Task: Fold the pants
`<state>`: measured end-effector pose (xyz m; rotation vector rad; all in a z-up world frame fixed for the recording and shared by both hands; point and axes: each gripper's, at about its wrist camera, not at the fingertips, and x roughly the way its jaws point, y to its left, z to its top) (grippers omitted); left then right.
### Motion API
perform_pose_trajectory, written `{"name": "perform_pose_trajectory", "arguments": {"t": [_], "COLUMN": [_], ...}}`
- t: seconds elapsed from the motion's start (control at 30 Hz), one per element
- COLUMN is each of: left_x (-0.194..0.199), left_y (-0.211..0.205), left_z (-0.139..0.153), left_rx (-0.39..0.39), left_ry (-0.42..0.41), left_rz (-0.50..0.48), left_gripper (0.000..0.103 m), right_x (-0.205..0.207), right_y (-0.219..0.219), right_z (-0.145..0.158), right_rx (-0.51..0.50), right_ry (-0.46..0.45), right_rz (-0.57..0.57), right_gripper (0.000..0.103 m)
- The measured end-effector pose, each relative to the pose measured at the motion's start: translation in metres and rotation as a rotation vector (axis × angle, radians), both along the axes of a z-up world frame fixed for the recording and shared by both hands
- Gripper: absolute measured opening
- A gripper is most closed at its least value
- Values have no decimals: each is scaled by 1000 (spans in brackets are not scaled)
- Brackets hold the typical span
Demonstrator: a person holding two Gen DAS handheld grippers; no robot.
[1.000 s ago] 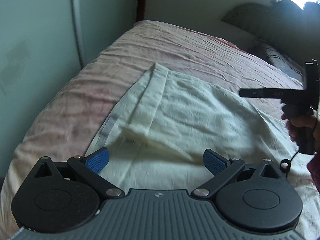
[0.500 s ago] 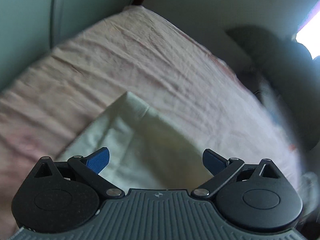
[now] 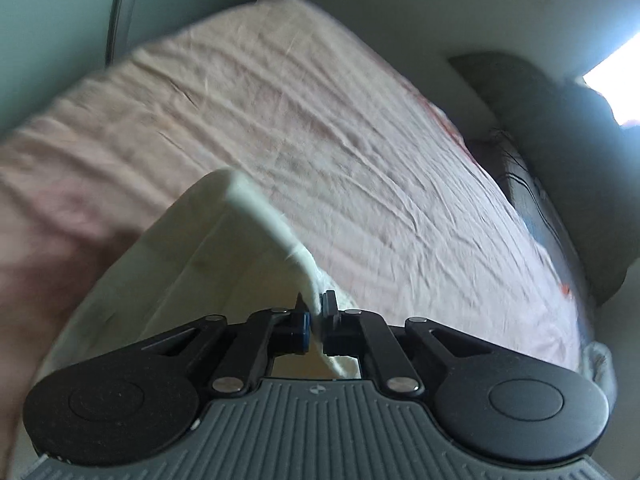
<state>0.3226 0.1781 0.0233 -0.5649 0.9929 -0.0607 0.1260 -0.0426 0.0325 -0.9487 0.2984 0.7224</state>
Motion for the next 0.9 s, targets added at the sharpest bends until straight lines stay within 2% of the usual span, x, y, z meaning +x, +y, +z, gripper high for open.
{"name": "perform_pose_trajectory", "arguments": {"t": [0.03,0.2,0.27,0.33,0.47,0.5,0.53,0.73,0.8,0.9], "left_x": [-16,-79,-94,-104,-114,-120,-126,-181,-203,-230], "left_y": [-1,-6,-9,-15,-16,-15,-12,7,10,12], "left_z": [5,21,25,28,26,27,29,41,37,22], "left_rx": [14,61,85,122,124,120,119,109,114,134], "left_ry": [-27,-110,-134,-152,-128,-126,-130,-169,-173,-142], "left_rz": [-11,-45,-52,-61,-55,-49,-43,-90,-108,-117], "left_gripper": [5,5,5,5,6,6,6,6,6,5], "right_x": [0,10,14,25,37,37,31,-71,-105,-144], "right_y": [-8,-77,-92,-101,-110,-112,-113,-119,-120,-114], "right_z": [4,22,17,6,-10,-9,-2,35,44,38], "right_rx": [-6,-1,-85,-179,-202,-179,-149,7,77,134], "right_ry": [10,59,22,25,82,106,110,40,67,130], "right_rz": [-25,-156,-196,-230,-269,-299,-310,-349,-355,-360], "right_gripper": [20,21,21,21,20,14,8,7,7,7]}}
